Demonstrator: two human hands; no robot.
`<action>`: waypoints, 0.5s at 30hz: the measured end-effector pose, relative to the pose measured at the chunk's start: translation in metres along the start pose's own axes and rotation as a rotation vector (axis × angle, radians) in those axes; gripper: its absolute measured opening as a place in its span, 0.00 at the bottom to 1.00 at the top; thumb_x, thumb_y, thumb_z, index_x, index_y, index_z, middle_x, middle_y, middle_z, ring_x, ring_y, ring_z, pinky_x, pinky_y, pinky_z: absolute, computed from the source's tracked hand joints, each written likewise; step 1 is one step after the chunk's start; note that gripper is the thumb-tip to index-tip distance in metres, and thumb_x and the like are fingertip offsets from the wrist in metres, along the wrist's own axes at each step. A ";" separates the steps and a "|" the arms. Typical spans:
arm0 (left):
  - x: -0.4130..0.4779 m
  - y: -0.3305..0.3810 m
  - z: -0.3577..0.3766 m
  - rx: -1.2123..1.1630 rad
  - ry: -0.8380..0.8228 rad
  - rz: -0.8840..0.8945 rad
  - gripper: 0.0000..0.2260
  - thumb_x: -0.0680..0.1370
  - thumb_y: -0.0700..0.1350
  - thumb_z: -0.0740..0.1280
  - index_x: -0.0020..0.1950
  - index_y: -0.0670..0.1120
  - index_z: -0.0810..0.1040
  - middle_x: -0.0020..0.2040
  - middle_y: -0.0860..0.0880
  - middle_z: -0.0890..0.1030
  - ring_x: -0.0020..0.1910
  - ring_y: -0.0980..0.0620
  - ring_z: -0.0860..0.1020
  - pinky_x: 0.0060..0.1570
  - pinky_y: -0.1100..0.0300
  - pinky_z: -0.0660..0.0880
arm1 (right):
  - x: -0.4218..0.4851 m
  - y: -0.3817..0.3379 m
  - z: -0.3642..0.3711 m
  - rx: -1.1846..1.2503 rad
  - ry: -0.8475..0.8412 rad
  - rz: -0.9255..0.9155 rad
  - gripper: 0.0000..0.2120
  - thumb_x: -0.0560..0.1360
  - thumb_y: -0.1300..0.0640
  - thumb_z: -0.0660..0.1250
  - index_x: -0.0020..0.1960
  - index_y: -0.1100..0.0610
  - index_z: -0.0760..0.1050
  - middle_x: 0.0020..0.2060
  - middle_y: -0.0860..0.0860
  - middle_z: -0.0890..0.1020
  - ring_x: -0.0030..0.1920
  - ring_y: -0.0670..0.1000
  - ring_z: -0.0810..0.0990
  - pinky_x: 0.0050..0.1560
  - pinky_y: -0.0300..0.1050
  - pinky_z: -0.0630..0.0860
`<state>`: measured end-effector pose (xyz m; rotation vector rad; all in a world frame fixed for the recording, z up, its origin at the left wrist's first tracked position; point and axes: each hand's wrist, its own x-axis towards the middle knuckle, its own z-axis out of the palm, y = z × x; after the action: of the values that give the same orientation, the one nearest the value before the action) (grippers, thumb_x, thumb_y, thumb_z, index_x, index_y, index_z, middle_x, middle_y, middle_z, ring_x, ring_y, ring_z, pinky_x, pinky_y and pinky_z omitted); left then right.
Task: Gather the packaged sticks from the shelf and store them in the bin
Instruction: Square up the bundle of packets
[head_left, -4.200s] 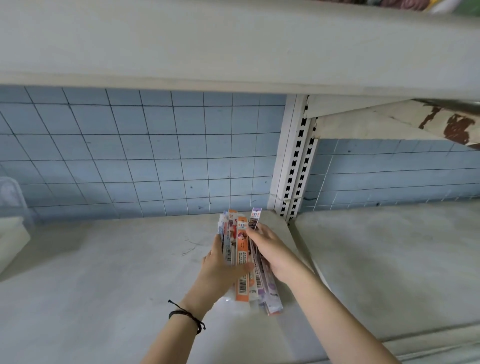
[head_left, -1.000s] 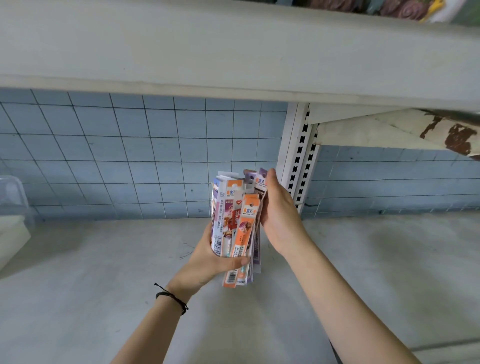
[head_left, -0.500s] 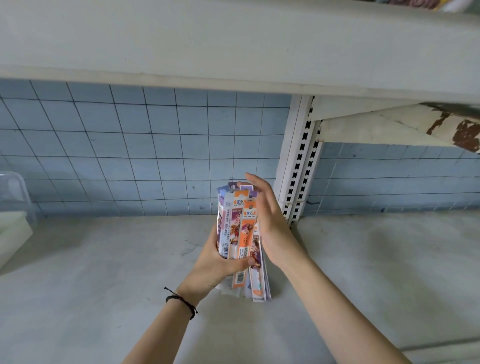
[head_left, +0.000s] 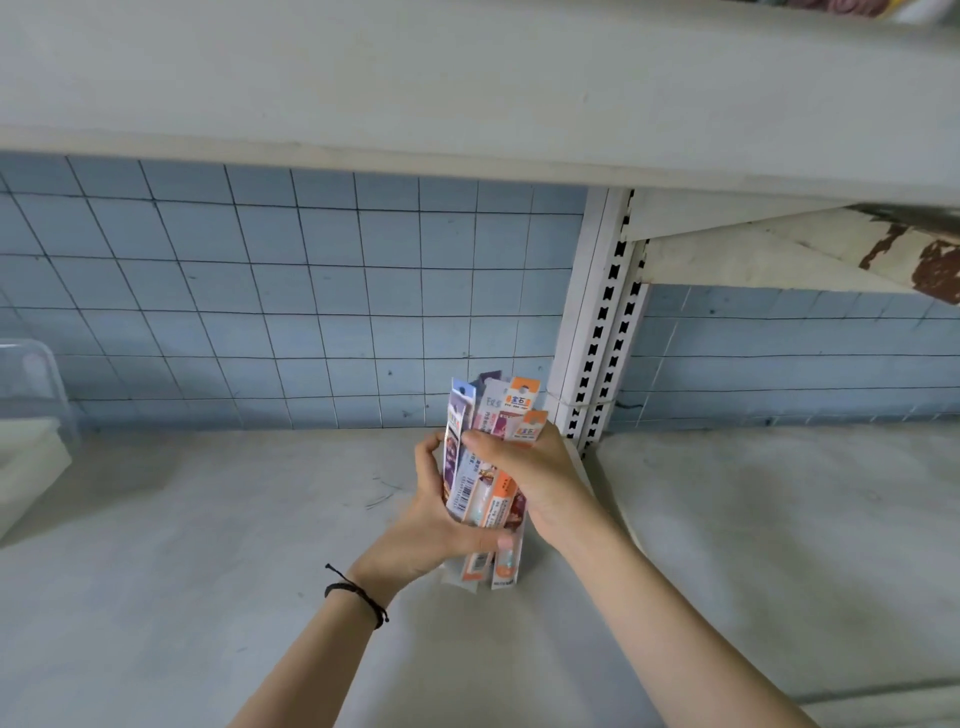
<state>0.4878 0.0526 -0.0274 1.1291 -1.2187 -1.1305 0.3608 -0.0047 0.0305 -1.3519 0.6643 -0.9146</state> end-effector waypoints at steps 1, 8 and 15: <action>-0.003 -0.005 0.002 0.014 -0.004 -0.008 0.44 0.60 0.32 0.79 0.65 0.49 0.56 0.61 0.46 0.74 0.59 0.53 0.79 0.51 0.57 0.78 | 0.000 0.003 0.000 0.010 0.011 0.012 0.23 0.63 0.55 0.76 0.55 0.63 0.78 0.45 0.57 0.85 0.46 0.57 0.84 0.48 0.51 0.80; -0.001 -0.015 0.015 0.090 0.106 -0.023 0.34 0.60 0.36 0.80 0.62 0.47 0.70 0.52 0.51 0.83 0.52 0.53 0.82 0.47 0.61 0.78 | 0.004 0.006 0.004 0.033 0.088 0.063 0.22 0.62 0.53 0.75 0.55 0.58 0.79 0.45 0.55 0.86 0.47 0.57 0.84 0.53 0.56 0.80; 0.006 0.000 0.005 0.121 0.124 0.020 0.24 0.62 0.33 0.77 0.54 0.46 0.75 0.44 0.55 0.85 0.45 0.56 0.83 0.43 0.64 0.78 | 0.011 -0.011 0.000 -0.028 -0.039 -0.036 0.32 0.60 0.52 0.77 0.61 0.60 0.73 0.50 0.55 0.84 0.49 0.54 0.84 0.47 0.46 0.80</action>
<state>0.4828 0.0461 -0.0263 1.2569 -1.2118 -0.9679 0.3651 -0.0135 0.0421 -1.4066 0.6267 -0.9087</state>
